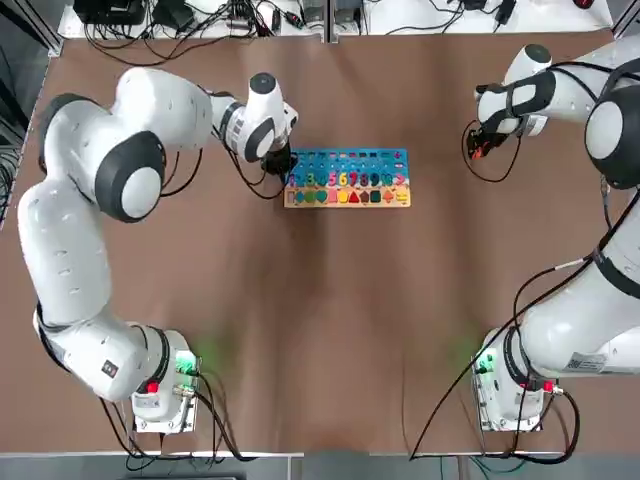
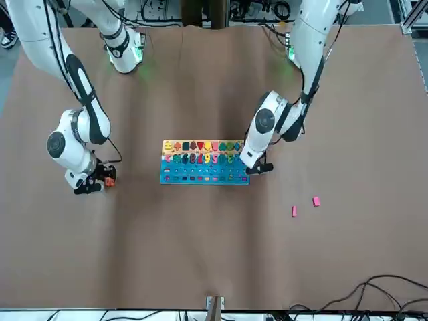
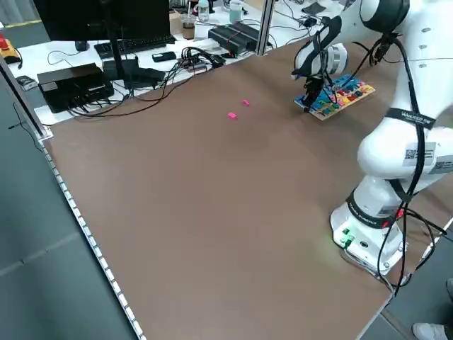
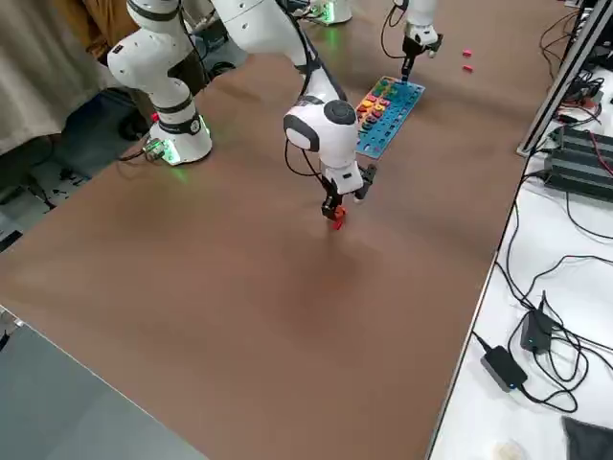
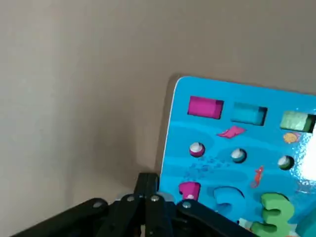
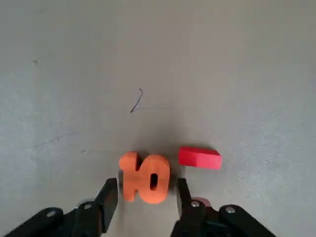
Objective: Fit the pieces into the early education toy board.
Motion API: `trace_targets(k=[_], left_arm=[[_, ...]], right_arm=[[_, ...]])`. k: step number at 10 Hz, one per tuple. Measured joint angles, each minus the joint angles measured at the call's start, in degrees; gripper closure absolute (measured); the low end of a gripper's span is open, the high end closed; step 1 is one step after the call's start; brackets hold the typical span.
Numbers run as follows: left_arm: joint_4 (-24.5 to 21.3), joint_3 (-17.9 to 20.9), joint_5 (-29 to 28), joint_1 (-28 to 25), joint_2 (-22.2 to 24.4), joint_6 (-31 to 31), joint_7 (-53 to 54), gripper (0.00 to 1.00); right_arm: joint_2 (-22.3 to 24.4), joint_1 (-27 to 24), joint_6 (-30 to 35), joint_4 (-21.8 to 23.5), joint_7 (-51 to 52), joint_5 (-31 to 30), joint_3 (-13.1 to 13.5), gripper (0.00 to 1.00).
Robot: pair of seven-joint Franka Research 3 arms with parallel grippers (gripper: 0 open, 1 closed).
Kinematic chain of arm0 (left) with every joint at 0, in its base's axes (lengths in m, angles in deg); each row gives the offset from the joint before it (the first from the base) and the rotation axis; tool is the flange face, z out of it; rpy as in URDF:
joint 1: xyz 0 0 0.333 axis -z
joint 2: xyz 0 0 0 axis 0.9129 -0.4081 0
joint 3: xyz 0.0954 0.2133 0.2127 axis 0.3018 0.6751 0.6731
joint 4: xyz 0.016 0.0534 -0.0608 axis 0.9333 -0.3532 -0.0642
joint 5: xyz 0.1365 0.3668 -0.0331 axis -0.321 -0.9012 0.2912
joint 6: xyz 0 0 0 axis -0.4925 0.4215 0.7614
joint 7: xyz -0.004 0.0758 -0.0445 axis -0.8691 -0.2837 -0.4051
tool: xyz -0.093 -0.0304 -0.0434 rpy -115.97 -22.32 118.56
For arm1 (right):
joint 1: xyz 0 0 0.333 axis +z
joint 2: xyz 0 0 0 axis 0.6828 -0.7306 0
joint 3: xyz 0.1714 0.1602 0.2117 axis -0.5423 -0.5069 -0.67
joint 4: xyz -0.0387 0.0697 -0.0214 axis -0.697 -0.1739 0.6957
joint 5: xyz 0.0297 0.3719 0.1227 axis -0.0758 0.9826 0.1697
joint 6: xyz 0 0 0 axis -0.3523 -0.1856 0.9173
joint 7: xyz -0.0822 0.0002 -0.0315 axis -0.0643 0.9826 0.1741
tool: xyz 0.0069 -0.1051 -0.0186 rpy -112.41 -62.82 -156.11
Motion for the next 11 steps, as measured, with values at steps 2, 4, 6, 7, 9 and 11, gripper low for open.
trace_targets(k=[2,4,6,7,9,11], left_arm=[[0.17,0.69,-0.12,0.91,-0.07,0.01,-1.58,0.99],[0.63,0.72,-0.21,1.61,-0.35,-0.08,-3.35,0.99],[2.24,0.65,-0.21,2.93,-1.22,-0.28,-5.38,0.99],[3.09,0.67,-0.21,3.55,-1.79,-0.28,-6.17,0.99],[4.1,0.82,-0.21,4.4,-2.47,-0.22,-7.5,0.99],[4.96,0.92,-0.21,4.81,-2.91,0.14,-8.49,0.99]], right_arm=[[0.0,-0.01,0.0,-0.09,-0.02,0.02,-0.01,0.46],[0.0,-0.02,0.01,-0.14,-0.02,0.05,-0.1,0.48],[0.0,-0.02,0.01,-0.18,-0.02,0.24,-0.28,0.49],[0.0,-0.03,0.01,-0.19,-0.02,0.39,-0.28,0.52],[0.0,-0.06,0.04,-0.25,-0.02,0.46,-0.28,0.6],[0.01,-0.06,0.06,-0.28,-0.02,0.46,-0.31,0.6]])
